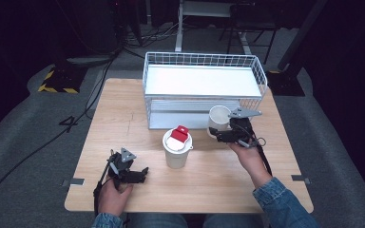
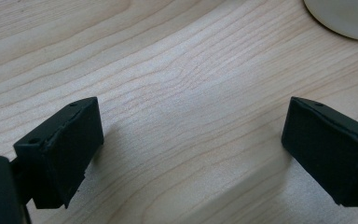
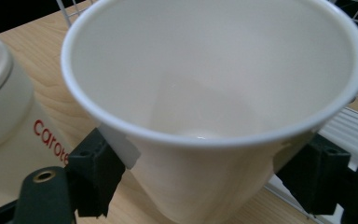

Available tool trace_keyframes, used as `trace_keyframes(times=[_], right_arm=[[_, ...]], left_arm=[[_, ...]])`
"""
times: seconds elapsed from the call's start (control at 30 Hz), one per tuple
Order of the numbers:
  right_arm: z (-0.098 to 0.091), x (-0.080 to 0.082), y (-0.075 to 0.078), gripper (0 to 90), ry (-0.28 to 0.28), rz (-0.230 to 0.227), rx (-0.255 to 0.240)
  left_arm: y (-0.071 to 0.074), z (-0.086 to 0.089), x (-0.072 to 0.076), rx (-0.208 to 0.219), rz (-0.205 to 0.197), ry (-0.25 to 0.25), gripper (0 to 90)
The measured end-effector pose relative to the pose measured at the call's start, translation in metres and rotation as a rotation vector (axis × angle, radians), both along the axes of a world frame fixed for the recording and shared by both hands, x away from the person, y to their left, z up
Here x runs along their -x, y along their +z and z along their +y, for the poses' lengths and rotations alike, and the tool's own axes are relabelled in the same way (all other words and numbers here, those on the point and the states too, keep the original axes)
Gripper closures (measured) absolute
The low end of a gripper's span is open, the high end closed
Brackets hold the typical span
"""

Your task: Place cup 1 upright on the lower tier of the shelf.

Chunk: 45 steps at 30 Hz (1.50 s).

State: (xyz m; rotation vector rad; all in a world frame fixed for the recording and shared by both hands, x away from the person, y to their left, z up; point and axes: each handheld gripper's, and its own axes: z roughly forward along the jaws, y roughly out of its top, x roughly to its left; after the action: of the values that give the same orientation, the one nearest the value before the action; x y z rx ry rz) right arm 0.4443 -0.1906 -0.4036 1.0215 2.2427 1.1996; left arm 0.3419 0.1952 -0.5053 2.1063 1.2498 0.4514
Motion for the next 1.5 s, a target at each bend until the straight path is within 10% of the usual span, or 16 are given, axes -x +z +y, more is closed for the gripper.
trace_keyframes(times=[1.5], right_arm=[[0.013,-0.061,-0.053,22.7,-0.148,-0.091,0.007]], left_arm=[[0.000,0.000,0.000,0.001,0.002,0.001,6.1]])
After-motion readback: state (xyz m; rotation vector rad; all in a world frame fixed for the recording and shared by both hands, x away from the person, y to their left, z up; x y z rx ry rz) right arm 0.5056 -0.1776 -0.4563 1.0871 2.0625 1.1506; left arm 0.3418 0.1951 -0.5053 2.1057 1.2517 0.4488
